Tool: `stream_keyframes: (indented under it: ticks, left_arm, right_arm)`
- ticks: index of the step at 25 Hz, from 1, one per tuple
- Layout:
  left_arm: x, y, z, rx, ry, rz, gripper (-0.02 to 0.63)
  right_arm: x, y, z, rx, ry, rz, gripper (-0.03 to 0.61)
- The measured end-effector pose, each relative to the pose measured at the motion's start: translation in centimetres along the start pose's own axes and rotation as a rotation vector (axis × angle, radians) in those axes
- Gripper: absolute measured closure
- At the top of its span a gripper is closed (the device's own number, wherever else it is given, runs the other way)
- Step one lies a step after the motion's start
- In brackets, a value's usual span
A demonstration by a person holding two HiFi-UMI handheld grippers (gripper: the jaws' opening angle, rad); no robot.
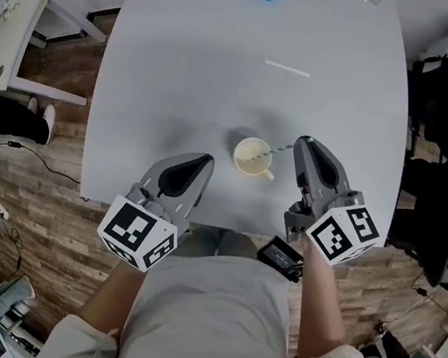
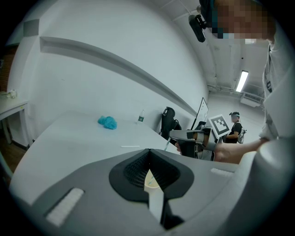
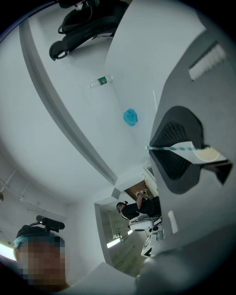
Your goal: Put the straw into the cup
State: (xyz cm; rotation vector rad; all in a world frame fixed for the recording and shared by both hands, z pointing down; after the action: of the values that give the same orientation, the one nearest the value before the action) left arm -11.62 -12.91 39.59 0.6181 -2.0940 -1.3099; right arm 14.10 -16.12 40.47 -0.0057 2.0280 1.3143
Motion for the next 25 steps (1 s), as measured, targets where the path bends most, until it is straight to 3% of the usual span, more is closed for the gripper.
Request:
stream_keyframes:
  ticks: [25]
  left_arm:
    - [0.3,1.4,-0.2,0.034,-0.022,0.021,0.595]
  right_arm:
    - [-2.2,3.7,-2.3,0.044,0.011,-0.017,0.551]
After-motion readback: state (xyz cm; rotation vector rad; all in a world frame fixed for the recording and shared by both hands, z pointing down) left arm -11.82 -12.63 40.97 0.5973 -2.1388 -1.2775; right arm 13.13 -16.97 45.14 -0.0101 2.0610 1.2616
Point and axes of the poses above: the fingertips, and each gripper's own axes: z backward along the fingers, x to its left, y out of its underside, the point moved 9 cm from there along z, backward along the fingers, and after that the axes turned 5 degrees about -z, right-handed, at the moved point
